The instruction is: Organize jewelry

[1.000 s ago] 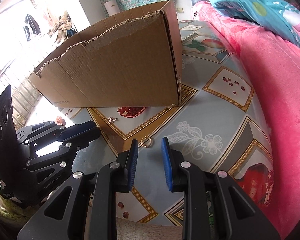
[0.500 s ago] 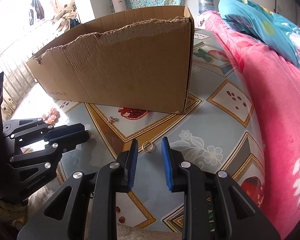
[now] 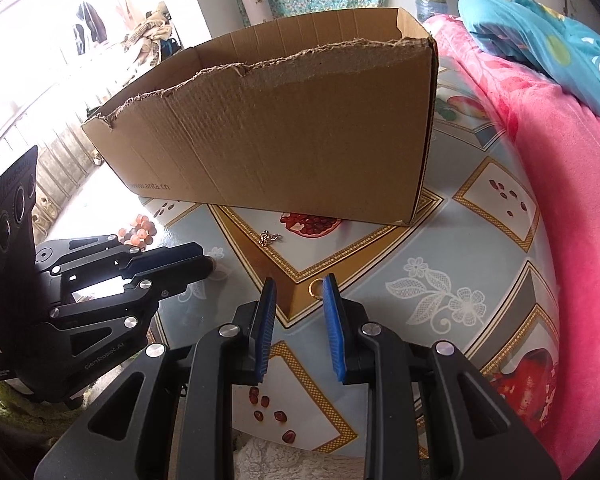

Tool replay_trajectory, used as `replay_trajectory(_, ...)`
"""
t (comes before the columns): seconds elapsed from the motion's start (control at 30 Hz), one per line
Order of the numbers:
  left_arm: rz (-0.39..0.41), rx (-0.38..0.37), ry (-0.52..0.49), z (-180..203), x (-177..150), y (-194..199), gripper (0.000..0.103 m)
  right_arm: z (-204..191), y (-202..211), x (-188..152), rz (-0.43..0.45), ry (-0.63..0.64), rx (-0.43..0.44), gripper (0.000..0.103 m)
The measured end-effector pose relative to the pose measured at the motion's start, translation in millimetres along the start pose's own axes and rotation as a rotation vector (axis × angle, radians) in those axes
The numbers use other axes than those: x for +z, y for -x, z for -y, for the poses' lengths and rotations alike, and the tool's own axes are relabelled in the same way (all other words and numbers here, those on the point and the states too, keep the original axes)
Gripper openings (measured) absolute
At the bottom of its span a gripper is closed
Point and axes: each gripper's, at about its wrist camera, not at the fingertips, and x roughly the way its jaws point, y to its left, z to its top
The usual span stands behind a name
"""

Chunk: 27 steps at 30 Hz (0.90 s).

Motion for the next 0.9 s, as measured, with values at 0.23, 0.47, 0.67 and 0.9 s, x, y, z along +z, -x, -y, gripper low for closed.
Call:
replay_trajectory(0.23, 0.001, -0.001, 0.005, 0, 0, 1, 0.009, 0, -8, -1, -0.024, -0.021, 0.047, 0.024)
replay_trajectory(0.47, 0.001, 0.000, 0.004, 0, 0, 1, 0.009, -8, -4, -1, -0.005, 0.026, 0.019, 0.024)
replay_trajectory(0.67, 0.002, 0.001, 0.003, 1, 0, 0, 0.009, -6, -7, 6, -0.001, 0.090, -0.018, 0.024)
replay_trajectory(0.9, -0.001, 0.003, 0.002, 1, 0, 0, 0.009, -7, -16, 8, -0.007, 0.142, -0.025, 0.020)
